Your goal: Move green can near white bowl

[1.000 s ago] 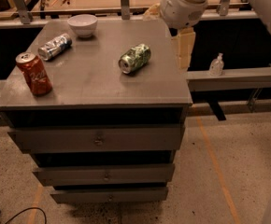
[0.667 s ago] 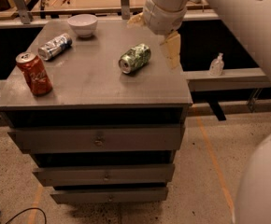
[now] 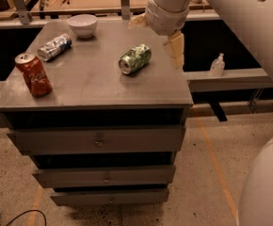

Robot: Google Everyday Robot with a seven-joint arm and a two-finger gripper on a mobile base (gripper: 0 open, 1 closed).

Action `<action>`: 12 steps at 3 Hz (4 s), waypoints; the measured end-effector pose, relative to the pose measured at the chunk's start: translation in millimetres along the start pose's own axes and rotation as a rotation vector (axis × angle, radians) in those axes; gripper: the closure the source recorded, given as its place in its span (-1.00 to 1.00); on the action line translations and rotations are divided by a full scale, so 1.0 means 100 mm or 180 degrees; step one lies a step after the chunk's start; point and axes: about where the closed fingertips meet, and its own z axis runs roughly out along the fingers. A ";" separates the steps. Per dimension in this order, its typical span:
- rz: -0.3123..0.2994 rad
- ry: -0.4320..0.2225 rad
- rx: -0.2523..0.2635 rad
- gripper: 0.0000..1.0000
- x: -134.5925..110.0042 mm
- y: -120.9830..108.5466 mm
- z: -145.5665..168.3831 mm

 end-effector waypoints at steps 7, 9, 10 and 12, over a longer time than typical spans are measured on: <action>-0.0620 0.0063 -0.0561 -0.17 0.23 -0.91 1.21; -0.0728 -0.0132 -0.0500 0.74 0.14 -1.03 1.46; -0.0728 -0.0132 -0.0499 0.98 0.14 -1.03 1.45; -0.0644 -0.0100 -0.0033 1.00 0.25 -1.26 1.31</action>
Offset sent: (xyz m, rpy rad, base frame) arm 0.0479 0.0114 -0.0180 -0.1560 0.1068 0.1060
